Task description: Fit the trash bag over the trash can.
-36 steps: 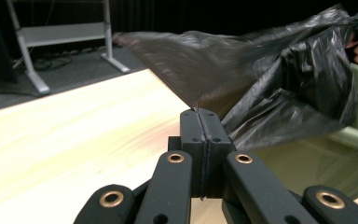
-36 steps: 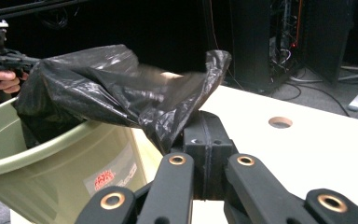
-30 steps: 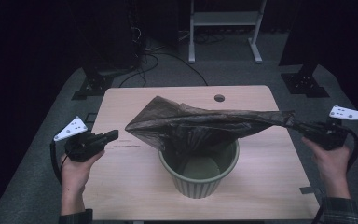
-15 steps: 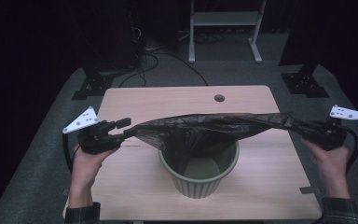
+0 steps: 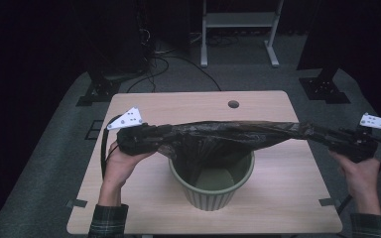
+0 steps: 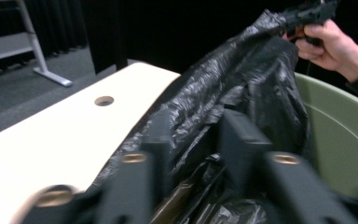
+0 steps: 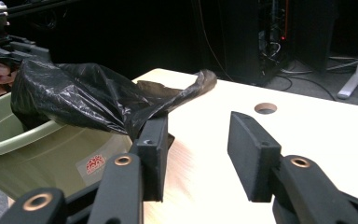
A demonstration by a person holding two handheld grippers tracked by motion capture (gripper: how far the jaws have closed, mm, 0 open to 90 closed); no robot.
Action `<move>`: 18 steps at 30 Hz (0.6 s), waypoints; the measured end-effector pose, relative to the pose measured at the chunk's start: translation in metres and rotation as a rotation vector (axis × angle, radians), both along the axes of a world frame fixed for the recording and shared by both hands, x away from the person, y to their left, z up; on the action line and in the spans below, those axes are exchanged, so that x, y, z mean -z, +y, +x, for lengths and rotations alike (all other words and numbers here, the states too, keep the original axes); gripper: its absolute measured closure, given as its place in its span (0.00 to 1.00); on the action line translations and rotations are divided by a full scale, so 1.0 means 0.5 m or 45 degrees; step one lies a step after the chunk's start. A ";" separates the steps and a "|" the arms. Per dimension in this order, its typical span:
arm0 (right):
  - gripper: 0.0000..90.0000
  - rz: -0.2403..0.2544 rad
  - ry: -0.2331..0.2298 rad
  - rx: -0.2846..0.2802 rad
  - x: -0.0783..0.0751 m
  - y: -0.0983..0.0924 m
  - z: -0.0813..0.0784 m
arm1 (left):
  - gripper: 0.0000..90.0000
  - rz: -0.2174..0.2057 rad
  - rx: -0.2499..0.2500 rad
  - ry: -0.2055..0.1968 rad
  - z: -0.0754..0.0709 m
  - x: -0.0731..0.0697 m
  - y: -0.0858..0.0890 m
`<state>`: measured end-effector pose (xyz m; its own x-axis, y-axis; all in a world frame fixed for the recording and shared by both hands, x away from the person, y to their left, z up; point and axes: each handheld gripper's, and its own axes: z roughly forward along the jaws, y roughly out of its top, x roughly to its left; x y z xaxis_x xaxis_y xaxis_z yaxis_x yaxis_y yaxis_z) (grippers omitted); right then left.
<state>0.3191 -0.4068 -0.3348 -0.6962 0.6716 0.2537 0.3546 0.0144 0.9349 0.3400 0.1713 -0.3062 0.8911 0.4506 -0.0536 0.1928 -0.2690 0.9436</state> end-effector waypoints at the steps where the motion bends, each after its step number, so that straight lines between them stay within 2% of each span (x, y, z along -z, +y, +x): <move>1: 0.61 -0.002 0.000 0.007 -0.002 -0.004 -0.002 | 0.86 0.016 0.011 0.007 0.000 0.001 -0.002; 3: 0.59 -0.006 -0.011 0.030 -0.005 -0.013 -0.008 | 0.98 0.013 0.028 0.007 -0.005 0.002 -0.002; 4: 0.58 -0.005 -0.012 0.038 -0.007 -0.018 -0.011 | 0.99 0.006 0.042 0.016 -0.009 0.001 0.000; 6: 0.57 -0.007 -0.017 0.052 -0.013 -0.027 -0.017 | 1.00 0.014 0.063 -0.005 -0.023 -0.001 0.004; 10: 0.56 -0.003 -0.032 0.051 -0.025 -0.033 -0.026 | 1.00 -0.011 0.102 -0.025 -0.053 -0.008 0.012; 13: 0.55 0.006 -0.044 -0.009 -0.032 -0.005 -0.024 | 1.00 -0.019 0.119 -0.030 -0.067 -0.009 0.013; 16: 0.54 0.029 -0.061 -0.119 -0.038 0.051 -0.011 | 0.99 -0.009 0.124 -0.032 -0.072 -0.008 0.012; 18: 0.52 0.018 -0.064 -0.176 -0.042 0.084 -0.003 | 1.00 -0.016 0.118 -0.030 -0.070 -0.006 0.013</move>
<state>0.3175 -0.3648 -0.3140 -0.7939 0.5650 0.2249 0.3030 0.0468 0.9518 0.3047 0.1776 -0.3031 0.9302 0.3653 -0.0374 0.1453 -0.2728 0.9510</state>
